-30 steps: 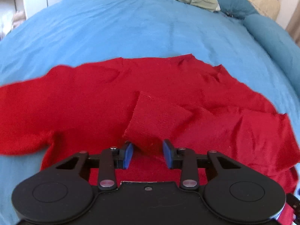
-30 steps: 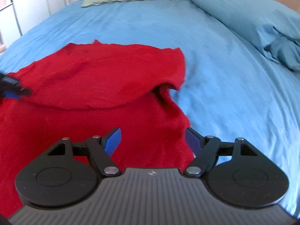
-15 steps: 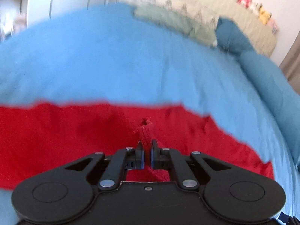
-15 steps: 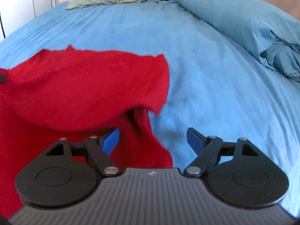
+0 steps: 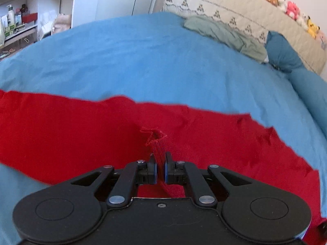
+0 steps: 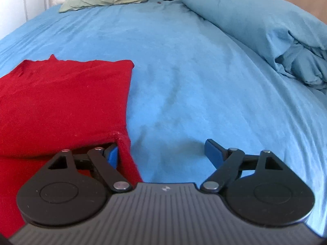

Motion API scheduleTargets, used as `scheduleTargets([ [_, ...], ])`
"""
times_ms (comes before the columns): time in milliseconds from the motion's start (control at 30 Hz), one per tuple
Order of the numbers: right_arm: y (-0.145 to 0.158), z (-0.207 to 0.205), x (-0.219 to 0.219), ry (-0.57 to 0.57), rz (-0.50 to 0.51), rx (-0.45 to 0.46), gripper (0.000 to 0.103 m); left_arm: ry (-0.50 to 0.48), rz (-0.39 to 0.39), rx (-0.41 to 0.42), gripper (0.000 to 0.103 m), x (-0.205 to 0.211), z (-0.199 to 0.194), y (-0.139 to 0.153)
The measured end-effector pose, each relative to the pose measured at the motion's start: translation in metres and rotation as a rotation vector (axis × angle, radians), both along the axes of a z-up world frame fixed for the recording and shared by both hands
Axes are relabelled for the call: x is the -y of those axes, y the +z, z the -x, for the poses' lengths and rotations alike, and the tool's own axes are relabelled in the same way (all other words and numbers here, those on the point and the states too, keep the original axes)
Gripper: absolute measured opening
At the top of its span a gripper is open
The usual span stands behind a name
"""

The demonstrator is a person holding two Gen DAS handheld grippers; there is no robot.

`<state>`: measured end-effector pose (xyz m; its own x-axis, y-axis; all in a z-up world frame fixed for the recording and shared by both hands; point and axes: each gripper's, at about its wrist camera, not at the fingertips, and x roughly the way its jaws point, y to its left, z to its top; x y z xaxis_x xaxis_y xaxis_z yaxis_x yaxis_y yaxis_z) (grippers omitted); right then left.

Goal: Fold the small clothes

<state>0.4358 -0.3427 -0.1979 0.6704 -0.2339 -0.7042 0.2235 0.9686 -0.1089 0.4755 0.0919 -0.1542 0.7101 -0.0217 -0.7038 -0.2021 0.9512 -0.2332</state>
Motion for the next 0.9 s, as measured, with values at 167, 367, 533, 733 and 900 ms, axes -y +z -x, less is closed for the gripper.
scheduleTargets([
  [167, 0.011, 0.005, 0.002, 0.061, 0.011, -0.049, 0.097, 0.02, -0.062, -0.056, 0.015, -0.012, 0.027, 0.005],
  [367, 0.06, 0.021, -0.035, 0.175, -0.024, 0.027, 0.102, -0.002, -0.119, -0.023, 0.062, -0.019, 0.051, 0.038],
  [533, 0.038, -0.009, -0.085, 0.306, -0.102, 0.023, 0.103, -0.117, -0.046, -0.018, 0.067, 0.005, 0.019, 0.03],
  [733, -0.004, 0.001, -0.047, 0.158, -0.197, 0.032, 0.102, -0.182, -0.046, -0.077, 0.069, 0.026, -0.003, -0.007],
  [900, -0.003, 0.008, -0.029, 0.098, -0.217, 0.014, 0.103, -0.236, -0.114, -0.061, 0.076, 0.035, 0.001, -0.01],
])
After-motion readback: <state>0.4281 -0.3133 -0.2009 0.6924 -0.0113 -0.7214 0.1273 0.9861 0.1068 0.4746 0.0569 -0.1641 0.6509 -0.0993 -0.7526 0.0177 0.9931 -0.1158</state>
